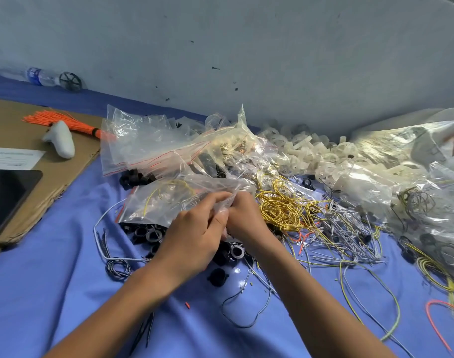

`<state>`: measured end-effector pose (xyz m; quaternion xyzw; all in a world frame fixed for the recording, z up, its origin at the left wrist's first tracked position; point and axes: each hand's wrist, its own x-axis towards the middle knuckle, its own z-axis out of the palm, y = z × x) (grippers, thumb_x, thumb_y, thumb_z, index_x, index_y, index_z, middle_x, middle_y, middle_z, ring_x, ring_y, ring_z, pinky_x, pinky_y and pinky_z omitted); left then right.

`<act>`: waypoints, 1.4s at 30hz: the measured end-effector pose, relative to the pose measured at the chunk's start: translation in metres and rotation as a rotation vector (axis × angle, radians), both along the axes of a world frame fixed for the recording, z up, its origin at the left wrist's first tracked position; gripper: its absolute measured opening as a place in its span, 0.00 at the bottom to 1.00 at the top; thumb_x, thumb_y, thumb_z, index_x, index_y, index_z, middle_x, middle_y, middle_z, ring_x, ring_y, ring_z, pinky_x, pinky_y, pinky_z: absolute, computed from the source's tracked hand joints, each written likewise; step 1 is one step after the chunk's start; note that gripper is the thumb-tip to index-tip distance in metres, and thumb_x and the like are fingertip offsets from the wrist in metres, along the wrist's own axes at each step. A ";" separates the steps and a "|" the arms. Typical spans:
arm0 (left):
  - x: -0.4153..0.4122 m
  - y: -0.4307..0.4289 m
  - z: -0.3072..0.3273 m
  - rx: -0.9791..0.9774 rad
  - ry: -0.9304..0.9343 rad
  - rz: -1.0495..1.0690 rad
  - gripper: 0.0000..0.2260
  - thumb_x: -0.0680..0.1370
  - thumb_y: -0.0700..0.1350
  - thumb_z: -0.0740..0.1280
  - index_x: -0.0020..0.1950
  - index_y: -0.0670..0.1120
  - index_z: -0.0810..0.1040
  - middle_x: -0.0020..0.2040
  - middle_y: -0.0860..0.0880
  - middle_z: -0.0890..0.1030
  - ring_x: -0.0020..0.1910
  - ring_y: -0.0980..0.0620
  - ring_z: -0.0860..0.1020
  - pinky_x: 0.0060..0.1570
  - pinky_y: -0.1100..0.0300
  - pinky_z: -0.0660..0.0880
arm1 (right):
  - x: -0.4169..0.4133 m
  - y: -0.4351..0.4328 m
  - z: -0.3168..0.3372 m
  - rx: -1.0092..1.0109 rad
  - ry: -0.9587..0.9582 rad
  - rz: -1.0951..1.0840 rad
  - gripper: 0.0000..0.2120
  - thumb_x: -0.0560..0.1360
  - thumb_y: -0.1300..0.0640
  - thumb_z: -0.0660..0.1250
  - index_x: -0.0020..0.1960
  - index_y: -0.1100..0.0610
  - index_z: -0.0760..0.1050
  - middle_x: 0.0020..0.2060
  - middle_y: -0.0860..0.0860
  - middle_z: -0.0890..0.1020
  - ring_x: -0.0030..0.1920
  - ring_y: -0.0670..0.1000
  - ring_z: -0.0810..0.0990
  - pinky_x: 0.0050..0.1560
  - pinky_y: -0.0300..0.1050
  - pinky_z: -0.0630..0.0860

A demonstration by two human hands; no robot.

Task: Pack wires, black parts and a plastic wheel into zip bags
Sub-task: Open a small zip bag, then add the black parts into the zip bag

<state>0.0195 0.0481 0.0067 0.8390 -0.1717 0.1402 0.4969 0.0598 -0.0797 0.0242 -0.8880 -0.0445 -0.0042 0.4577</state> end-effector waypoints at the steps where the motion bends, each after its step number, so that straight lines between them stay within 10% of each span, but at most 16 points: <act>1: 0.000 0.001 0.000 -0.003 -0.006 0.006 0.15 0.79 0.55 0.58 0.66 0.61 0.72 0.37 0.60 0.82 0.41 0.57 0.81 0.47 0.54 0.77 | 0.002 -0.001 -0.001 -0.176 -0.047 0.056 0.08 0.71 0.62 0.63 0.33 0.57 0.73 0.28 0.55 0.78 0.31 0.53 0.75 0.31 0.43 0.70; 10: 0.015 0.007 -0.002 -0.255 0.042 0.058 0.09 0.83 0.46 0.62 0.59 0.57 0.77 0.32 0.53 0.82 0.32 0.57 0.80 0.39 0.55 0.76 | -0.015 -0.053 0.019 -0.130 0.026 0.322 0.17 0.79 0.53 0.63 0.67 0.48 0.73 0.59 0.45 0.81 0.56 0.40 0.80 0.57 0.43 0.77; 17: 0.022 0.013 -0.004 -0.354 0.072 0.054 0.08 0.82 0.50 0.62 0.57 0.59 0.78 0.32 0.50 0.82 0.28 0.51 0.76 0.33 0.48 0.76 | -0.054 -0.084 0.004 -0.357 0.005 0.232 0.10 0.76 0.50 0.69 0.57 0.44 0.73 0.49 0.41 0.81 0.42 0.44 0.80 0.46 0.51 0.80; 24: 0.031 0.023 0.001 -0.482 0.087 0.086 0.08 0.82 0.46 0.62 0.55 0.55 0.79 0.32 0.48 0.81 0.29 0.50 0.76 0.34 0.53 0.74 | -0.061 -0.095 -0.012 -0.085 0.052 0.144 0.07 0.76 0.66 0.66 0.48 0.54 0.76 0.37 0.55 0.83 0.32 0.50 0.80 0.31 0.47 0.78; 32: 0.032 0.026 0.011 -0.631 0.109 0.135 0.09 0.84 0.42 0.60 0.56 0.53 0.78 0.29 0.50 0.80 0.25 0.56 0.75 0.24 0.69 0.68 | -0.068 -0.100 -0.013 -0.657 0.014 0.397 0.09 0.78 0.54 0.64 0.56 0.48 0.80 0.45 0.38 0.76 0.39 0.34 0.72 0.41 0.28 0.65; 42: 0.028 0.022 0.011 -0.585 0.128 0.105 0.08 0.83 0.41 0.61 0.55 0.52 0.78 0.29 0.50 0.80 0.26 0.56 0.74 0.25 0.68 0.70 | -0.054 -0.070 -0.025 -0.638 -0.125 0.317 0.09 0.76 0.50 0.67 0.57 0.44 0.77 0.46 0.42 0.73 0.42 0.42 0.71 0.43 0.39 0.66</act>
